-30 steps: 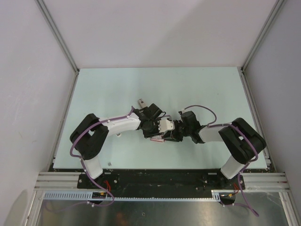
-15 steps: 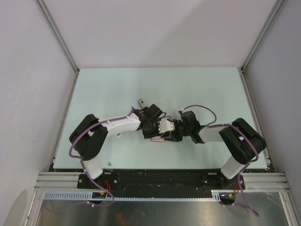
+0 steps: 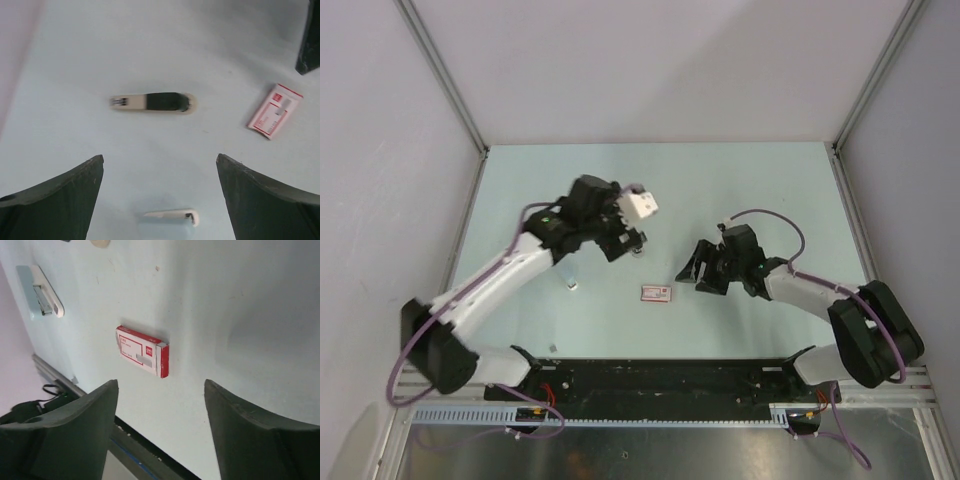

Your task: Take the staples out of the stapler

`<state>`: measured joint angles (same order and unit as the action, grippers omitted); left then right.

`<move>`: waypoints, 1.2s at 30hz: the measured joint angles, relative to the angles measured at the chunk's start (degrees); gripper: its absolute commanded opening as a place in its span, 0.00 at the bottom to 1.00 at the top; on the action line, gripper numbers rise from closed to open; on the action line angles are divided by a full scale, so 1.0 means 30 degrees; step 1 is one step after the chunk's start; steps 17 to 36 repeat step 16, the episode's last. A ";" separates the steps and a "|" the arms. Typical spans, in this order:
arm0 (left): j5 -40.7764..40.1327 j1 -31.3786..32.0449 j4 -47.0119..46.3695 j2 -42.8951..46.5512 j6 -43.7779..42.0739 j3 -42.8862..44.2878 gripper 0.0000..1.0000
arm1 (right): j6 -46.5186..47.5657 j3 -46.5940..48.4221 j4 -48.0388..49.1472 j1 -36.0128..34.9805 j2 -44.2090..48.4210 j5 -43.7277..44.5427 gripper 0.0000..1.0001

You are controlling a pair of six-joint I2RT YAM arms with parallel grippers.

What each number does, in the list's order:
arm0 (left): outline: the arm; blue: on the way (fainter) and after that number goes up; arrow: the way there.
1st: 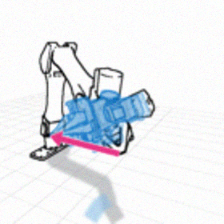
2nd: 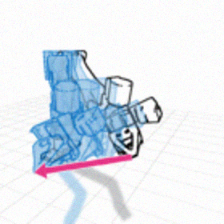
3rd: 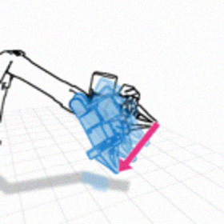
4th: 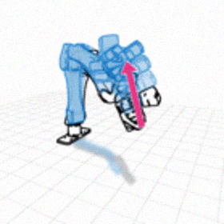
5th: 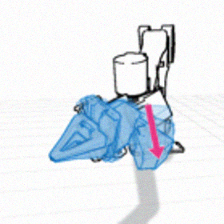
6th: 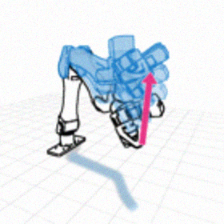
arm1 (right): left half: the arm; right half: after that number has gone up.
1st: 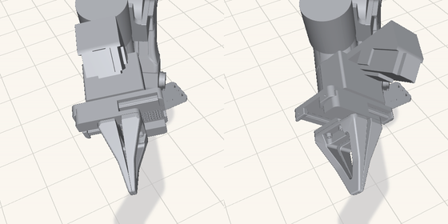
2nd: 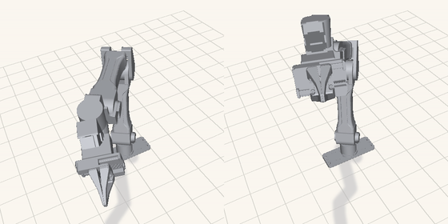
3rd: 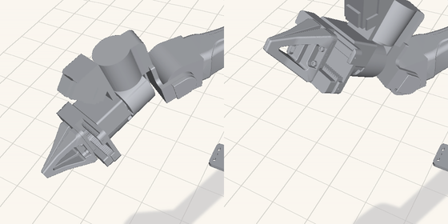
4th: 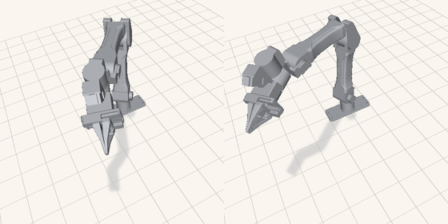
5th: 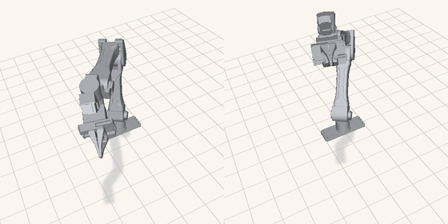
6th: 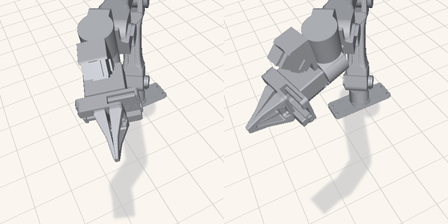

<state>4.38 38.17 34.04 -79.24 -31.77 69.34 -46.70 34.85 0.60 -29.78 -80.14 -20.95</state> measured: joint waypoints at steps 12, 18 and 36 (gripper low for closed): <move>0.0911 -0.5923 0.0466 0.7548 0.3024 -0.1909 1.00 | 0.4095 0.6754 -0.4371 -0.1290 0.0692 0.3555 0.99; 0.1326 -0.7242 0.0838 0.8138 0.3745 -0.3045 0.99 | 0.4758 0.7278 -0.4940 -0.1392 0.1078 0.4226 0.99; 0.1326 -0.7242 0.0838 0.8138 0.3745 -0.3045 0.99 | 0.4758 0.7278 -0.4940 -0.1392 0.1078 0.4226 0.99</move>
